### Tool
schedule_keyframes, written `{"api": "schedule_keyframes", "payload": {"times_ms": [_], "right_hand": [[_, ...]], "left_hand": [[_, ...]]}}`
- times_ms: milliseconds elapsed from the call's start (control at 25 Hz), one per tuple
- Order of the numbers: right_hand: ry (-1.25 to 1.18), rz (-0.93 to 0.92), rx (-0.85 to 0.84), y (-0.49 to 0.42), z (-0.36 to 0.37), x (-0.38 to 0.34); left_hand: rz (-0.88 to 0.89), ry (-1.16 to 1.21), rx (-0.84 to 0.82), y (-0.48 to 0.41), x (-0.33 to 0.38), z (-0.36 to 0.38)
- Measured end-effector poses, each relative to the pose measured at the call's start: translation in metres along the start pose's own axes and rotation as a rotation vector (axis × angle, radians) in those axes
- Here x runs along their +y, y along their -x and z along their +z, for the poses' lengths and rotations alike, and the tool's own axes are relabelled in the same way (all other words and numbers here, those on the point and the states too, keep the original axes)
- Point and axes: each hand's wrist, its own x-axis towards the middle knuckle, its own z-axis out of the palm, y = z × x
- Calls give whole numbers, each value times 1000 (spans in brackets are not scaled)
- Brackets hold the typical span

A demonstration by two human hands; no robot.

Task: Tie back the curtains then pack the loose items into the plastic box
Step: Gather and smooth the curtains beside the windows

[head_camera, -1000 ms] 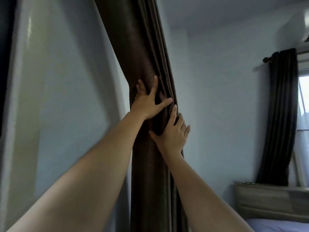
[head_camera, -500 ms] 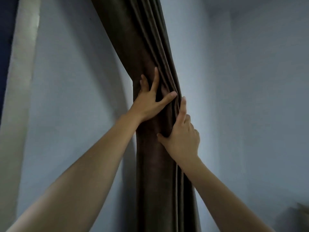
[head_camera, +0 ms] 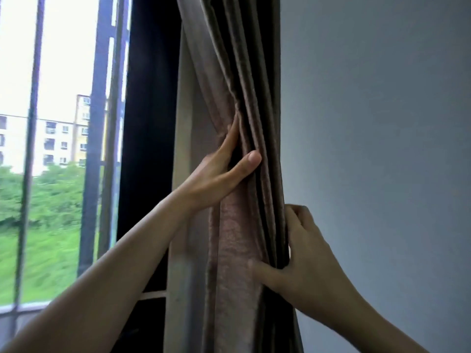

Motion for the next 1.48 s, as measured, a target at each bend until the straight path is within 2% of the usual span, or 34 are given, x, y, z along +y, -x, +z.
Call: {"api": "schedule_keyframes", "payload": {"times_ms": [80, 160, 240, 400, 640, 800, 920, 1000, 1320, 1480], "right_hand": [[-170, -32, -105, 2, 20, -25], [-481, -53, -140, 2, 32, -35], [-682, -60, -68, -5, 38, -28], [-812, -24, 33, -21, 55, -25], [-884, -90, 55, -61, 69, -58], [-974, -98, 57, -100, 62, -85], [-981, -75, 84, -125, 55, -91], [-975, -26, 28, -126, 54, -87], [-907, 86, -312, -34, 126, -16], [-888, 183, -493, 26, 158, 20]], "left_hand": [[-51, -34, 13, 26, 1, -28], [-39, -56, 7, 38, -4, -37], [-36, -60, 14, 36, -8, -40], [-5, 4, 57, 56, -5, -66], [-107, 53, 142, 107, 14, -127], [-197, 16, 271, 107, 32, -155], [-353, -78, 381, 95, 42, -166], [-471, -170, 431, 97, 38, -165], [-595, -83, 193, 190, -34, -92], [-767, 36, 126, 226, -44, -34]]}}
